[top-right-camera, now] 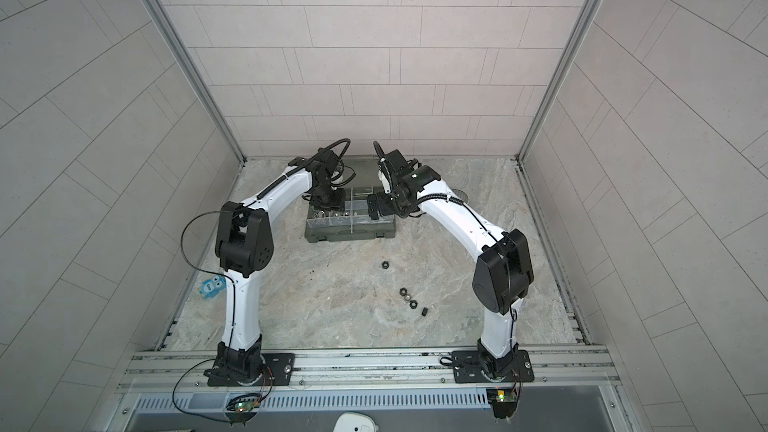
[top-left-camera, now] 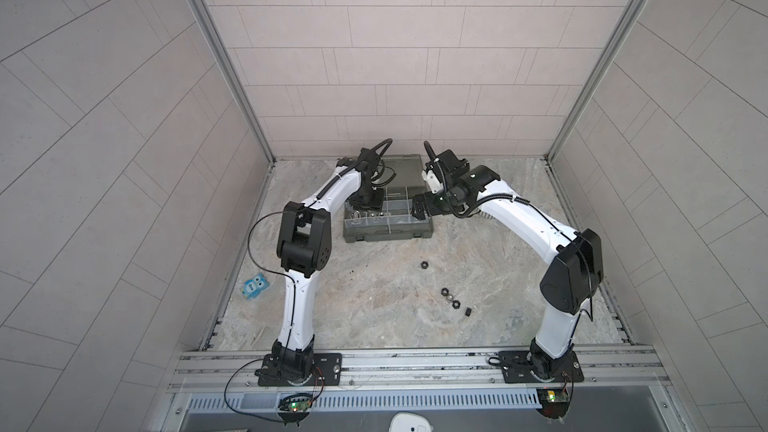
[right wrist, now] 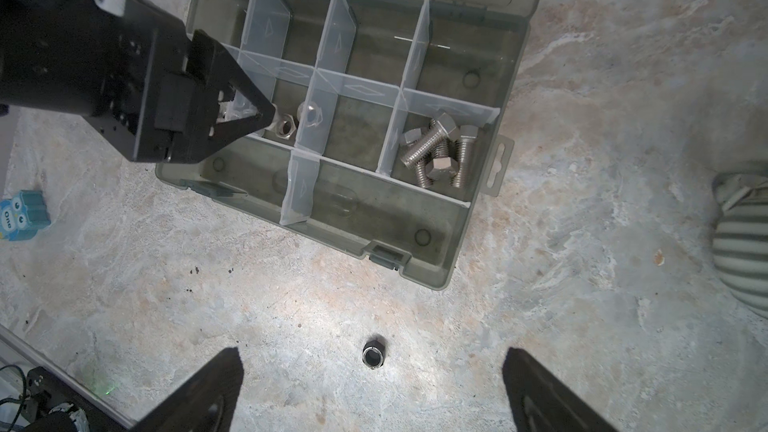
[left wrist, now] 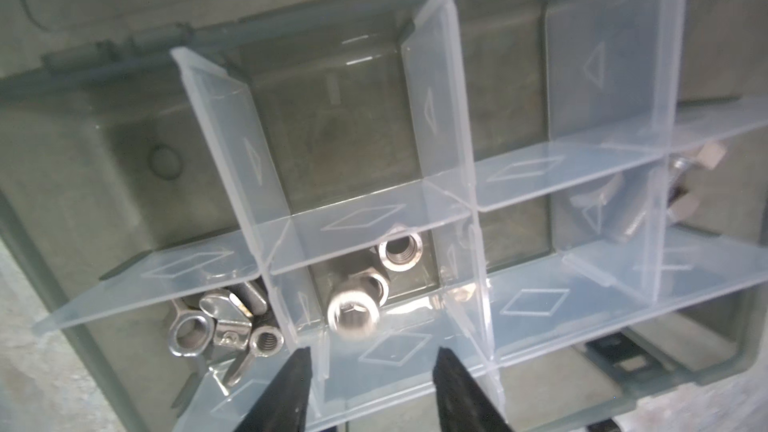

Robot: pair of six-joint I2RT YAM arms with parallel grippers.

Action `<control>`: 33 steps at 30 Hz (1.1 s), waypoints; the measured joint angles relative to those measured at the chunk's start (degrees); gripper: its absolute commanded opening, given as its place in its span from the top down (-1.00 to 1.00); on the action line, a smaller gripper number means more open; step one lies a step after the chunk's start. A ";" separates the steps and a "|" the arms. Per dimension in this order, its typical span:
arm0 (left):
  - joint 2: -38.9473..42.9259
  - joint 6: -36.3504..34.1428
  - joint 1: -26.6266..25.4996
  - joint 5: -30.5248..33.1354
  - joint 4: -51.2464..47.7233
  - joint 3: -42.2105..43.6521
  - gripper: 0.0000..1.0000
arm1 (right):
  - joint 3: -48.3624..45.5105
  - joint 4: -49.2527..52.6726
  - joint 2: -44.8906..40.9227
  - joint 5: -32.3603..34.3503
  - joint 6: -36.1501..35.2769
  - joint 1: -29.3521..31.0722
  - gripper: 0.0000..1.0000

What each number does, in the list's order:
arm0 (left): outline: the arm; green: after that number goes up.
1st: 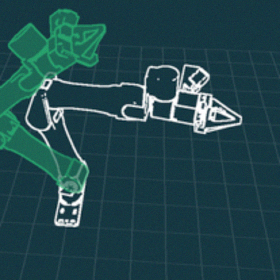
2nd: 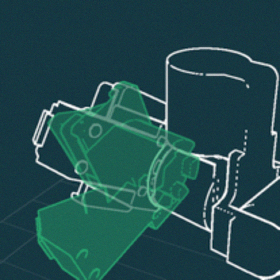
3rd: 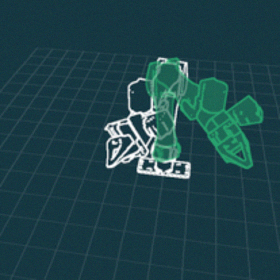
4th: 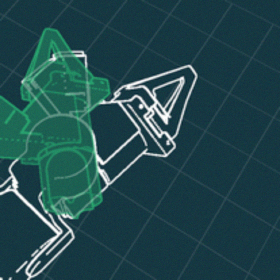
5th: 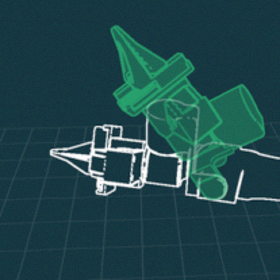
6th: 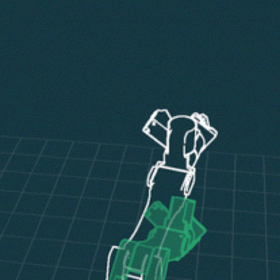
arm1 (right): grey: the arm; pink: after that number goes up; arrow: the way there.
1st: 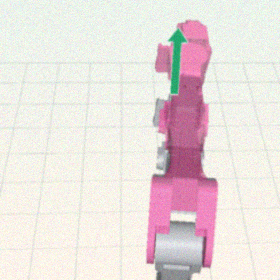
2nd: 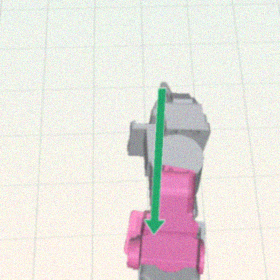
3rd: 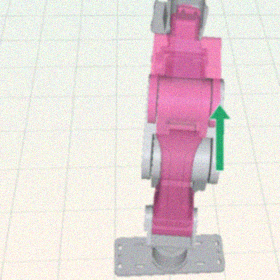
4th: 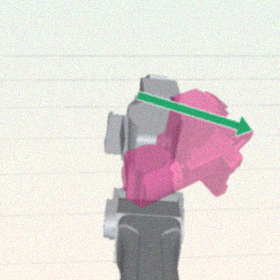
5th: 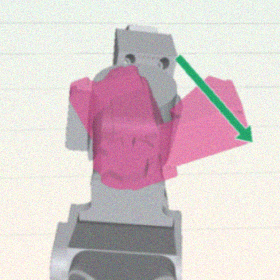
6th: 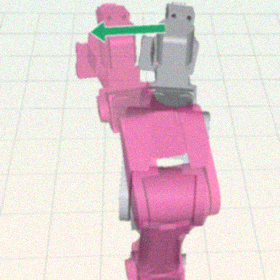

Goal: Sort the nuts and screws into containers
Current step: 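Open the left gripper to drop the nut into the nut compartment, then withdraw the left gripper while the right gripper lowers toward the black nuts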

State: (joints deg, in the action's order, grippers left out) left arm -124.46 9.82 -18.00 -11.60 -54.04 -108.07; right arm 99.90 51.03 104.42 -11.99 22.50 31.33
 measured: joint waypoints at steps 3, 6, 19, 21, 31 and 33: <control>0.11 0.44 -0.02 -0.24 0.48 0.22 -0.20 | 0.02 1.40 0.00 0.33 -0.22 -0.02 -0.99; 1.16 0.94 -0.02 -0.44 1.25 1.75 -0.21 | -0.04 3.91 -0.07 0.94 -0.66 -0.04 -0.99; 16.35 5.92 -14.71 0.04 3.39 16.15 -0.20 | -22.80 9.97 -21.57 7.13 1.68 -4.81 -0.98; 17.20 7.19 -18.73 0.24 3.89 17.88 -0.19 | -27.71 10.03 -25.99 6.73 1.95 -4.85 -0.91; 25.81 13.94 -22.18 1.75 6.36 32.15 -0.52 | -49.90 5.33 -38.27 0.42 5.90 -0.92 0.01; 29.97 14.62 -21.90 2.89 6.23 33.68 -0.69 | -52.02 3.98 -40.06 -0.24 7.02 0.31 0.05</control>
State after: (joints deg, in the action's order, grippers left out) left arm -94.50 24.45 -39.90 -8.71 -47.81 -74.39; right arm 47.88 55.00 64.36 -12.23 29.52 31.64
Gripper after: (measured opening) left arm 0.783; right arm 0.491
